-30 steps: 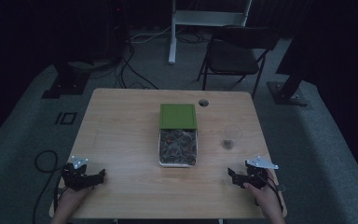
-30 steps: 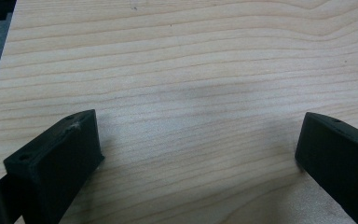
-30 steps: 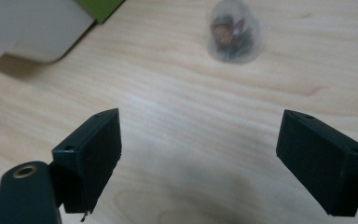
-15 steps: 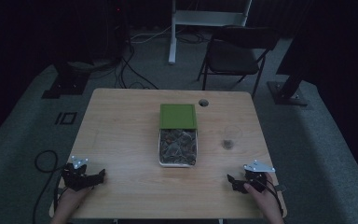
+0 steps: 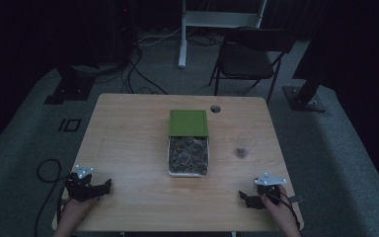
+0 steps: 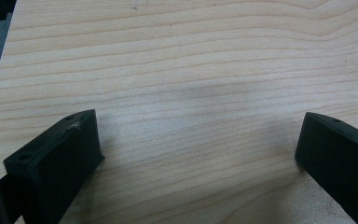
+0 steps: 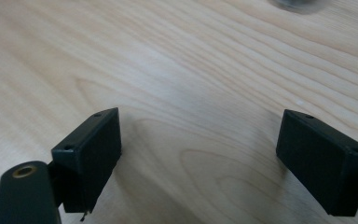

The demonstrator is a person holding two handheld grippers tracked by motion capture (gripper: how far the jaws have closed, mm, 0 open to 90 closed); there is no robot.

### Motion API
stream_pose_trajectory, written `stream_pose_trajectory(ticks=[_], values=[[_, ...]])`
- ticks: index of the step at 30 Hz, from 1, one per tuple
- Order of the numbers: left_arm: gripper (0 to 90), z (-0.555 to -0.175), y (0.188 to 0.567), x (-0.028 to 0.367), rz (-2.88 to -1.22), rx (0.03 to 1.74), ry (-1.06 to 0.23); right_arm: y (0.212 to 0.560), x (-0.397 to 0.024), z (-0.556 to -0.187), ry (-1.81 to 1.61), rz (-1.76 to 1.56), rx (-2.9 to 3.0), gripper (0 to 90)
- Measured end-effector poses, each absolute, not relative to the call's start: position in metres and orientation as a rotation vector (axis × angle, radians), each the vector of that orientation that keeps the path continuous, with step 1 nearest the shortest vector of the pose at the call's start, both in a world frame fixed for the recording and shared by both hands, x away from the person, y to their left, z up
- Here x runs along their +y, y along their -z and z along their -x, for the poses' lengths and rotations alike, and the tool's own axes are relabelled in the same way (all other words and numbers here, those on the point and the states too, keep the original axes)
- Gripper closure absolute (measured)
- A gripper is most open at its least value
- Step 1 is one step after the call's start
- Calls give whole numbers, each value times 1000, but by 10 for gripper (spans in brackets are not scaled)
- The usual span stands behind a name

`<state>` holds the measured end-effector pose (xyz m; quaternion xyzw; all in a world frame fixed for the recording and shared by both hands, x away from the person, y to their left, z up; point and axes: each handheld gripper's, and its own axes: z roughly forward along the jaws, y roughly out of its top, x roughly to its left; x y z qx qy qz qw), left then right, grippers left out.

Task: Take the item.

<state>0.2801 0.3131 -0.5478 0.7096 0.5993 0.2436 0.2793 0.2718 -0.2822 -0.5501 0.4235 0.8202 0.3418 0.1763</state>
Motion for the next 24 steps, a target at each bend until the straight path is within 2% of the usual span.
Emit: stream_pose_trajectory(ticks=[24], values=[[5,-280,548,313,-1903,1607,-654,553,-283,-270,-1013,-1141,2342,116]])
